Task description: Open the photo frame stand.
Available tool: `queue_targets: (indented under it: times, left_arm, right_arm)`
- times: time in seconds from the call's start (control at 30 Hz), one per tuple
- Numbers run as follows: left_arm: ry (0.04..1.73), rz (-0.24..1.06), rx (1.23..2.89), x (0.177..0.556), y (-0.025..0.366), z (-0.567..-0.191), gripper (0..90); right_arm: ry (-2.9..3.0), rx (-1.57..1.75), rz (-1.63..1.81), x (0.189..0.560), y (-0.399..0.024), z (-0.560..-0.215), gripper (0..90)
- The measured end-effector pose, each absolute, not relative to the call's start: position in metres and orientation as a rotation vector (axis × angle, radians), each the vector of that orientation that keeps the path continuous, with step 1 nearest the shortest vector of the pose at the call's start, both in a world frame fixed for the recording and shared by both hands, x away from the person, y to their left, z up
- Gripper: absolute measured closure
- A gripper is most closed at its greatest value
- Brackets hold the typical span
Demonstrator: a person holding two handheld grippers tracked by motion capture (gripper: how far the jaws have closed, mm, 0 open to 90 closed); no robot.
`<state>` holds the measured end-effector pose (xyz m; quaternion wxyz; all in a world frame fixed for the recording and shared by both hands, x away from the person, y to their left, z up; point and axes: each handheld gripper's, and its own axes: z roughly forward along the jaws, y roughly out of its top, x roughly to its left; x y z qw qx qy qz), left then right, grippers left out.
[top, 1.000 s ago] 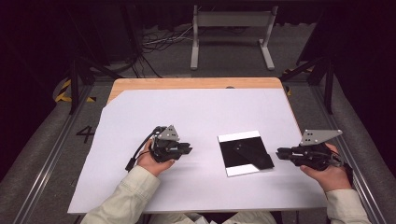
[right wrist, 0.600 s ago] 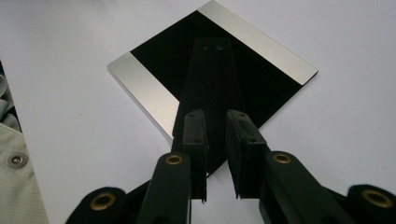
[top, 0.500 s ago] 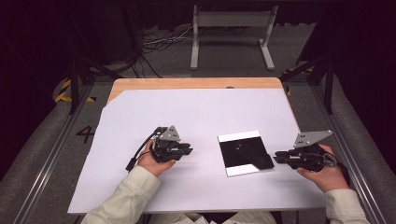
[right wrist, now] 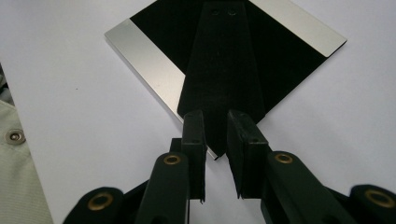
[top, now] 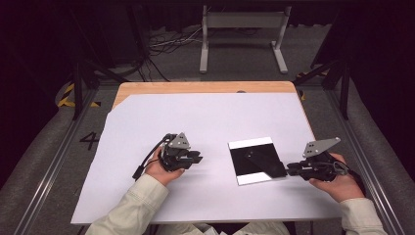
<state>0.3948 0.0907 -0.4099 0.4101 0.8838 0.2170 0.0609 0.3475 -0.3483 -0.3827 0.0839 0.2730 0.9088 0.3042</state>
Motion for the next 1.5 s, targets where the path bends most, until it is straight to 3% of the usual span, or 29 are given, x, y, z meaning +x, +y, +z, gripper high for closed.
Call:
queue_targets:
  times: [1.07,1.5]
  left_arm:
    - [0.541,0.142,2.236,0.395,0.089,-0.411,74.6]
    - [0.539,0.142,2.240,0.395,0.089,-0.412,74.3]
  right_arm:
    - [2.818,0.894,0.675,0.355,-0.342,-0.407,71.4]
    - [2.803,0.865,0.628,0.355,-0.340,-0.407,82.3]
